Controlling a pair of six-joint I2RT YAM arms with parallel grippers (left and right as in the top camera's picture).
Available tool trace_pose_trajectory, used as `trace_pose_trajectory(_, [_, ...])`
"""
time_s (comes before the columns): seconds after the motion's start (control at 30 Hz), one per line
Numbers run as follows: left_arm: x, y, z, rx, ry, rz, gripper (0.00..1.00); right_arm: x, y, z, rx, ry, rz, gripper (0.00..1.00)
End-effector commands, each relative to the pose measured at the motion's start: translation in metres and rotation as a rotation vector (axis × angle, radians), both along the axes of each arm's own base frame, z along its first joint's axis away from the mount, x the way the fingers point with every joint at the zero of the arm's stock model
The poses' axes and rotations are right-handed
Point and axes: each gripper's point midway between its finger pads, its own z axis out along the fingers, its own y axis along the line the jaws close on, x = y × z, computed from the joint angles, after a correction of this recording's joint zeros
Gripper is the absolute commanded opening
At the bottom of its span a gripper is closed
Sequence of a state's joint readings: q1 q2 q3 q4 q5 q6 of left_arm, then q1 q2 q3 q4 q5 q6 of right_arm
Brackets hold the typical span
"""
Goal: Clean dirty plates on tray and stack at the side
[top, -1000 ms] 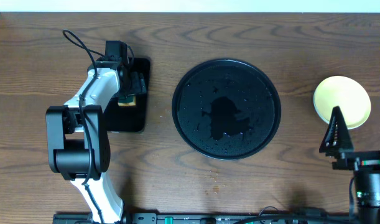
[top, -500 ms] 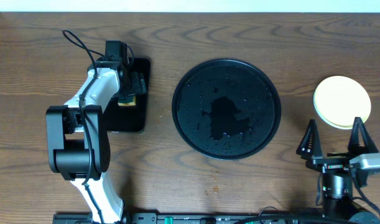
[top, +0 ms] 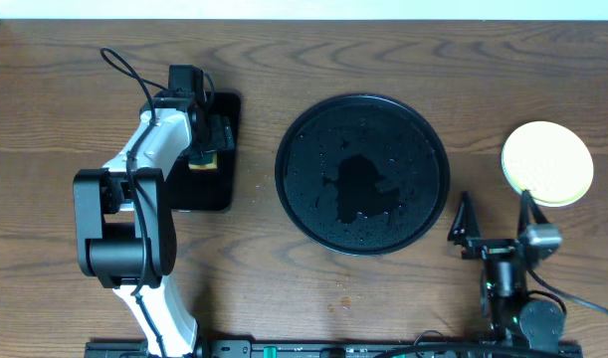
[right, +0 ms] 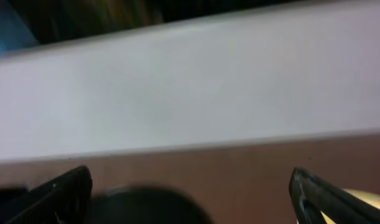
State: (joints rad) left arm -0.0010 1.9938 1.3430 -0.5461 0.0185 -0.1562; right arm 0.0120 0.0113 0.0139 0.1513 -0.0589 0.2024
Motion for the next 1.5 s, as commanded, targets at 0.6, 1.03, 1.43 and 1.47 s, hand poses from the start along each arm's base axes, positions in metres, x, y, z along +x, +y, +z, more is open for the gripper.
trace_pose_trajectory(0.6, [-0.002, 0.005, -0.001, 0.017, 0.006, 0.004, 0.86, 0.002, -0.001, -0.058, -0.054, 0.225, -0.016, 0.99])
trace_pose_trajectory(1.03, [-0.002, 0.005, -0.001, 0.017, 0.006, 0.004, 0.86, 0.003, -0.001, -0.058, -0.054, 0.225, -0.016, 0.99])
trace_pose_trajectory(1.43, [0.003, -0.003, 0.038, 0.013, -0.078, -0.014, 0.86, 0.003, -0.001, -0.058, -0.054, 0.225, -0.016, 0.99])
trace_pose_trajectory(1.47, [0.004, -0.003, 0.051, 0.012, -0.108, -0.013, 0.86, 0.003, -0.001, -0.058, -0.054, 0.225, -0.015, 0.99])
